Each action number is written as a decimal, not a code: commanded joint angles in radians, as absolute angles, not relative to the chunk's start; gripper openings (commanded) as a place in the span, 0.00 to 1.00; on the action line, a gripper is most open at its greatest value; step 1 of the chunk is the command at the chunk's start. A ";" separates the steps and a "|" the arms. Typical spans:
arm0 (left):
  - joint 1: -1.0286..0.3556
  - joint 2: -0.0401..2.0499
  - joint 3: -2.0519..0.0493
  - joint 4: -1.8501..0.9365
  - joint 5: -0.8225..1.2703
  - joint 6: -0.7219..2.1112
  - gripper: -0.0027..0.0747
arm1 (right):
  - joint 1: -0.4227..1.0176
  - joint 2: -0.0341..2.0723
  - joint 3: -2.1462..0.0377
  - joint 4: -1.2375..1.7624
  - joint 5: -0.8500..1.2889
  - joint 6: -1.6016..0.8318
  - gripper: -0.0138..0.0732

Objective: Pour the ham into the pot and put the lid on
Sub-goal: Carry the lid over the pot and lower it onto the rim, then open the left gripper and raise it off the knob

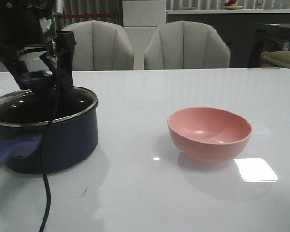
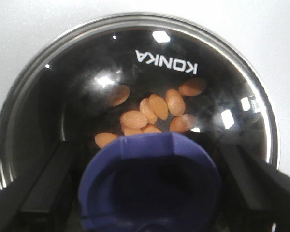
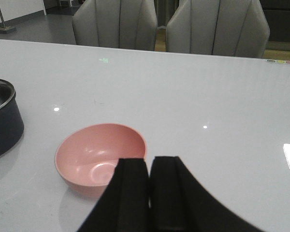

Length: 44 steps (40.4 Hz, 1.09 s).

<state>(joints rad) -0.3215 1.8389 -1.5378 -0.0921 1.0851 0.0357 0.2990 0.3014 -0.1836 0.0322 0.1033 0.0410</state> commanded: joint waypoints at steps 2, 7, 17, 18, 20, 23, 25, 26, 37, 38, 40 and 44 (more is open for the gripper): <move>-0.328 1.794 -1.570 -0.082 1.062 0.036 0.80 | 0.295 0.306 -0.210 0.031 0.019 0.032 0.33; -0.328 1.794 -1.606 -0.082 1.082 0.036 0.80 | 0.295 0.306 -0.210 0.031 0.019 0.032 0.33; -0.328 1.788 -1.691 -0.075 1.192 0.036 0.80 | 0.295 0.306 -0.210 0.031 0.019 0.032 0.33; -0.328 1.782 -1.693 -0.075 1.197 0.036 0.79 | 0.295 0.306 -0.210 0.031 0.019 0.032 0.33; -0.328 1.764 -1.693 -0.075 1.197 0.036 0.79 | 0.295 0.306 -0.210 0.031 0.019 0.032 0.33; -0.328 1.734 -1.691 -0.075 1.192 0.036 0.79 | 0.295 0.306 -0.210 0.031 0.019 0.032 0.33; -0.328 1.707 -1.691 -0.075 1.190 0.036 0.79 | 0.295 0.306 -0.210 0.031 0.019 0.032 0.33; -0.328 1.694 -1.691 -0.077 1.187 0.036 0.79 | 0.295 0.306 -0.210 0.031 0.019 0.032 0.33; -0.328 1.451 -1.633 -0.081 1.124 0.043 0.79 | 0.295 0.306 -0.210 0.031 0.019 0.032 0.33; -0.328 1.428 -1.616 -0.081 1.111 0.043 0.79 | 0.295 0.306 -0.210 0.031 0.019 0.032 0.33; -0.328 1.374 -1.587 -0.080 1.079 0.043 0.79 | 0.295 0.306 -0.210 0.031 0.019 0.032 0.33; -0.328 1.265 -1.510 -0.080 1.025 0.043 0.79 | 0.295 0.306 -0.210 0.031 0.019 0.032 0.33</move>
<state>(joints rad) -0.3215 1.3675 -1.5313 -0.0721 1.1145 0.0432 0.2990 0.3014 -0.1836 0.0322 0.1033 0.0410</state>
